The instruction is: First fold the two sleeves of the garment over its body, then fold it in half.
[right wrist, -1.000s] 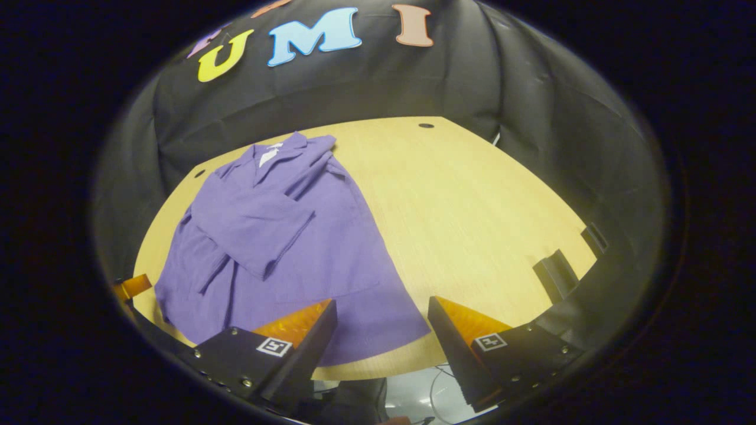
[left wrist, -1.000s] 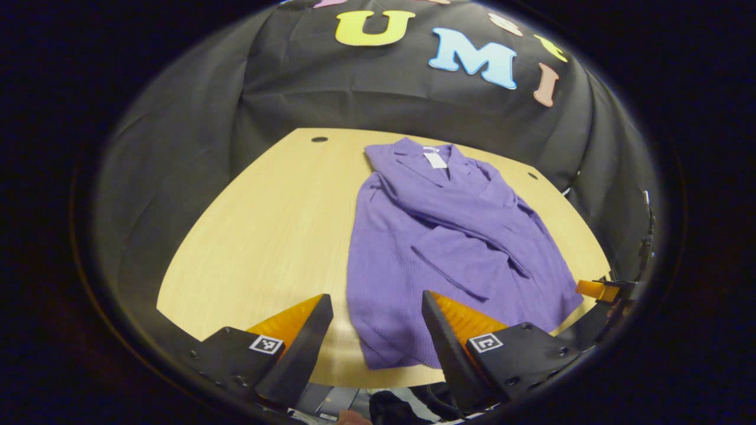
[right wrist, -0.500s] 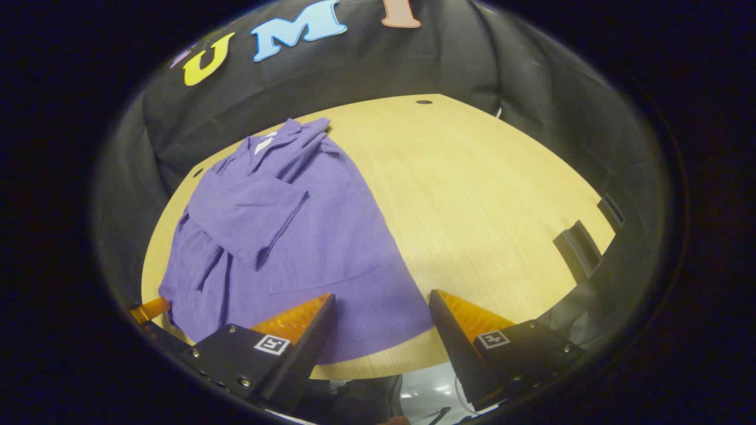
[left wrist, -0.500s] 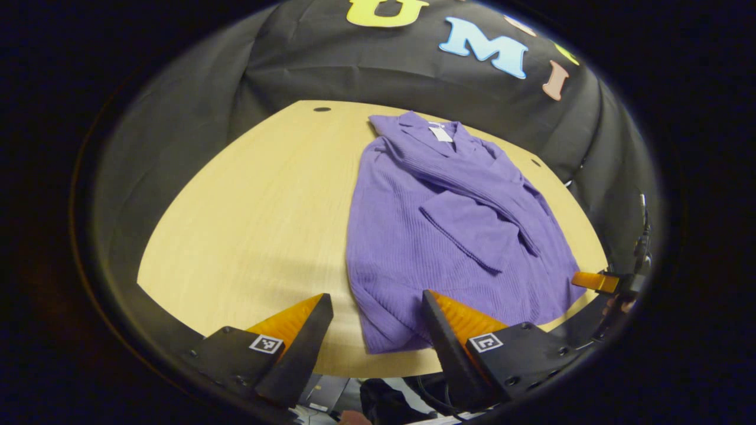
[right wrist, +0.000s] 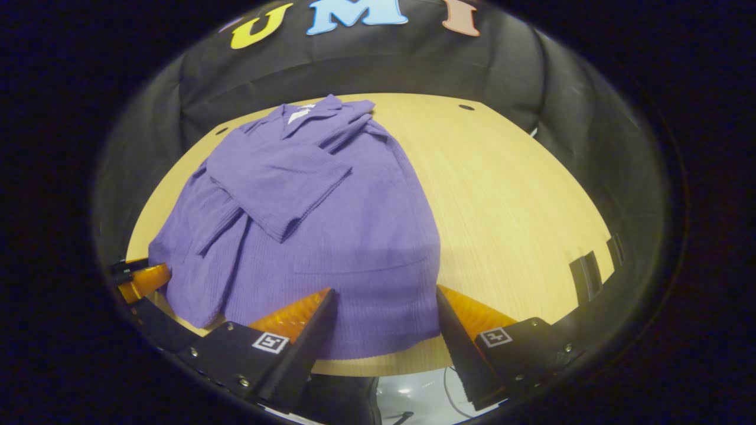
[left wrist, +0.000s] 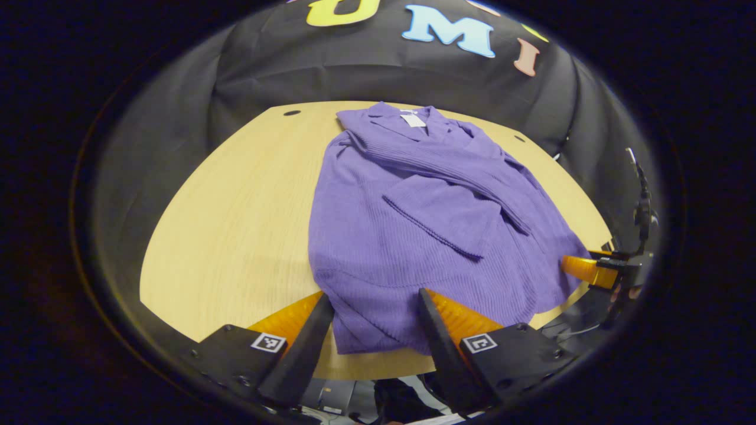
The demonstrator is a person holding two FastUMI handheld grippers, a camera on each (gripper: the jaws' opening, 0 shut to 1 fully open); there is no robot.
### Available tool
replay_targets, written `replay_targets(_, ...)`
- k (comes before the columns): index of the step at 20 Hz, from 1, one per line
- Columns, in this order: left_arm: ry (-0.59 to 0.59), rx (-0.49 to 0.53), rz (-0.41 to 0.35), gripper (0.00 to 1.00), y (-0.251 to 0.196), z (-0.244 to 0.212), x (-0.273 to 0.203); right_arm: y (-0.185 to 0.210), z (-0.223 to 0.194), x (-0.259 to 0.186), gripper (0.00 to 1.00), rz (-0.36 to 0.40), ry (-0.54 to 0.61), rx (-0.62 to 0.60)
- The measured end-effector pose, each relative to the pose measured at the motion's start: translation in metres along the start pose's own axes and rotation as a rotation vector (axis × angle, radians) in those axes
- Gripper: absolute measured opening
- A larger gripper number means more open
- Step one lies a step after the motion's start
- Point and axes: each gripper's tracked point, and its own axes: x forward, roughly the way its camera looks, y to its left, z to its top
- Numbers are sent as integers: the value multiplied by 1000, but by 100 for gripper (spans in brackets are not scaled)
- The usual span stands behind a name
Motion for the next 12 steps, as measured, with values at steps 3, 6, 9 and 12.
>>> replay_targets(3, -5, 52, 6, 76, -3, -1, 1, 2, 1, 1, 90, 6, 7, 14)
replay_targets(6, -17, 71, -11, 52, -16, 0, 4, 3, 1, 2, 70, 0, 10, 8)
replay_targets(9, -16, 80, -11, 20, -22, 0, 7, 11, 5, 2, 31, 15, -2, 95)
replay_targets(12, -17, 32, -14, 9, -21, 6, 10, 11, 8, 1, 6, 21, -10, 163)
